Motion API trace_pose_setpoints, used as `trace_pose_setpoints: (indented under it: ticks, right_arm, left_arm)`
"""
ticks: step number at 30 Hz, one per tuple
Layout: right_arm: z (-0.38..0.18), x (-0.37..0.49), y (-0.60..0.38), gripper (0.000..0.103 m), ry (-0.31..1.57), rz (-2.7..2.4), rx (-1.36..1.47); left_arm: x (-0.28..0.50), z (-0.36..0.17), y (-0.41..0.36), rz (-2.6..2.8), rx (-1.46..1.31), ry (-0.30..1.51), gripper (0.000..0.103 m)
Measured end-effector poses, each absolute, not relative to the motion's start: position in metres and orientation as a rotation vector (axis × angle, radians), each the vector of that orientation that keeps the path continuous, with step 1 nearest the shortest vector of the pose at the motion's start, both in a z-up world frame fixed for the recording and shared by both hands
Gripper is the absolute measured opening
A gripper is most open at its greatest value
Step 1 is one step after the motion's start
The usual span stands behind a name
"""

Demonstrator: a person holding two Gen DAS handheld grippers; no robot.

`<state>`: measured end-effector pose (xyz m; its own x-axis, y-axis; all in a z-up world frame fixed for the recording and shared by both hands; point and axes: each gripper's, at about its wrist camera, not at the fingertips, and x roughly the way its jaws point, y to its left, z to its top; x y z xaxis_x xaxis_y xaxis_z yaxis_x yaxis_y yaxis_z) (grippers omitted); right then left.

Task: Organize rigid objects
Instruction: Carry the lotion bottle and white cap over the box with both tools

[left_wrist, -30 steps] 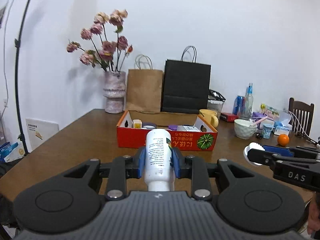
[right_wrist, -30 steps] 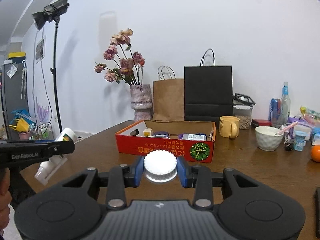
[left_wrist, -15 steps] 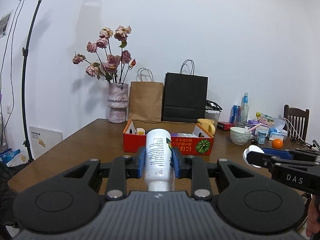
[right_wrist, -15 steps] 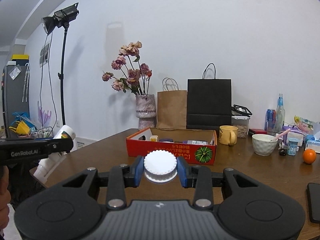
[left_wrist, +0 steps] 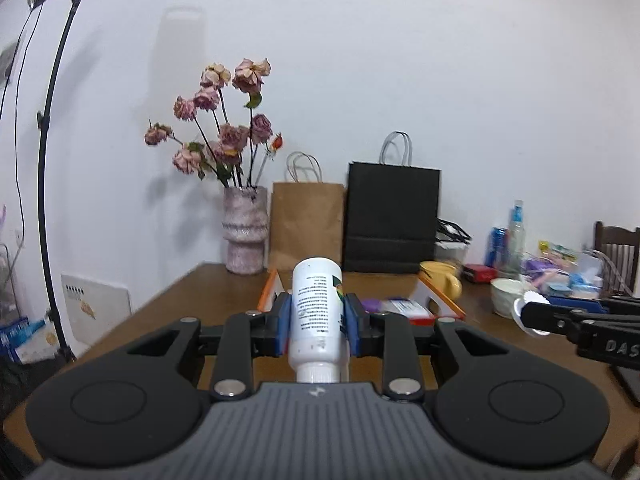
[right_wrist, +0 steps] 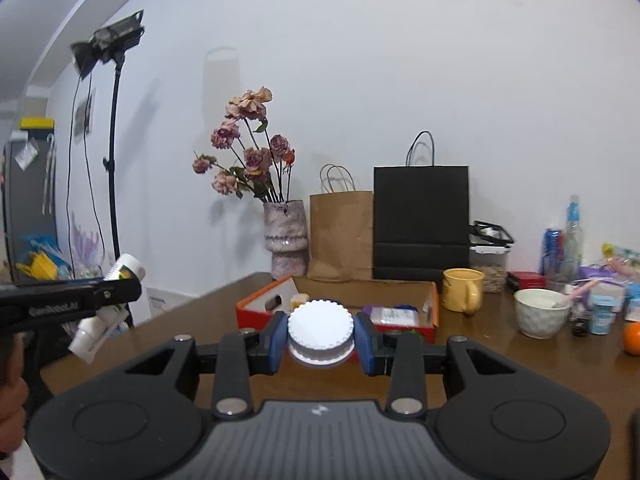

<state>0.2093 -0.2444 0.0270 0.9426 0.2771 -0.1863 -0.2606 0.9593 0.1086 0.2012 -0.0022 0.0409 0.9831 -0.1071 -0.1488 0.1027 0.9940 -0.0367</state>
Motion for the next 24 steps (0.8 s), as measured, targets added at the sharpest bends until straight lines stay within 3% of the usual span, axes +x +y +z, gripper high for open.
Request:
trace_pose_setpoints:
  ticks: [10,24]
  right_arm:
    - [0.049,0.324,-0.240,0.035,0.168,0.250,0.029]
    - [0.039,0.501,-0.242,0.035,0.274,0.208,0.031]
  left_arm:
    - [0.311,0.060,-0.006,-0.092,-0.031,0.112,0.028]
    - [0.493,0.053,-0.024,-0.075,-0.009,0.246,0.028]
